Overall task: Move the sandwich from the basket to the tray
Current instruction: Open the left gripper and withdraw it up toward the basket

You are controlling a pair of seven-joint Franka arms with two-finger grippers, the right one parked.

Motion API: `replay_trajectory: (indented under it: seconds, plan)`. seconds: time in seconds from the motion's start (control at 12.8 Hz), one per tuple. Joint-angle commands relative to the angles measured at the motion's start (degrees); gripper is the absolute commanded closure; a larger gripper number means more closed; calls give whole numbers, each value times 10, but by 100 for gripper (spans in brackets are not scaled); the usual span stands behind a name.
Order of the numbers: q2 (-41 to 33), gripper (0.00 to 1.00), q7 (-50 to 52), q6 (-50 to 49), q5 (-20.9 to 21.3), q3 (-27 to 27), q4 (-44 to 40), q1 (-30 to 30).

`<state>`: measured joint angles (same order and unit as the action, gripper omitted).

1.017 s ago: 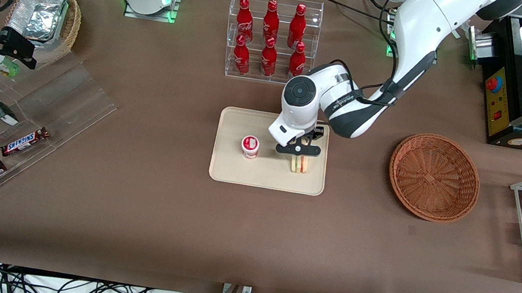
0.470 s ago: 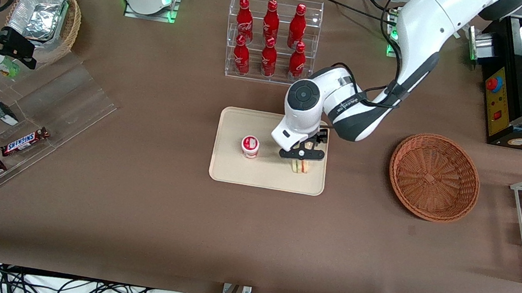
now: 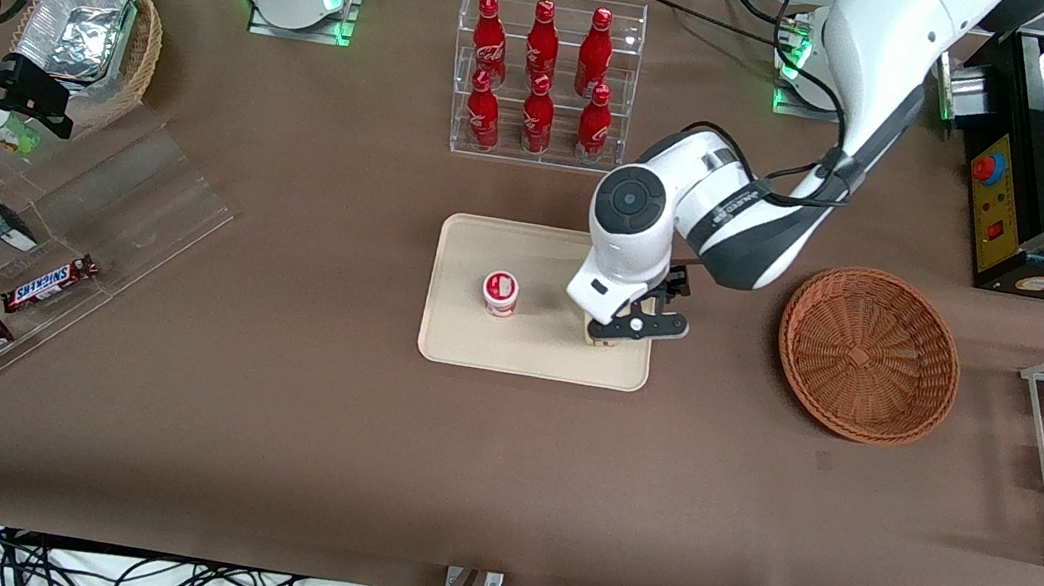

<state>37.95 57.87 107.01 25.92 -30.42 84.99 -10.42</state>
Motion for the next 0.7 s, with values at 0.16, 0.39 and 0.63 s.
replay_trajectory:
  seconds: [0.16, 0.39, 0.63]
  plan:
    - [-52, 0, -20, -47, -25, -8, -12, 51]
    - [-81, 0, -111, -90, -58, 4, -32, 74]
    - [-82, 0, -209, -158, -85, 51, -92, 76]
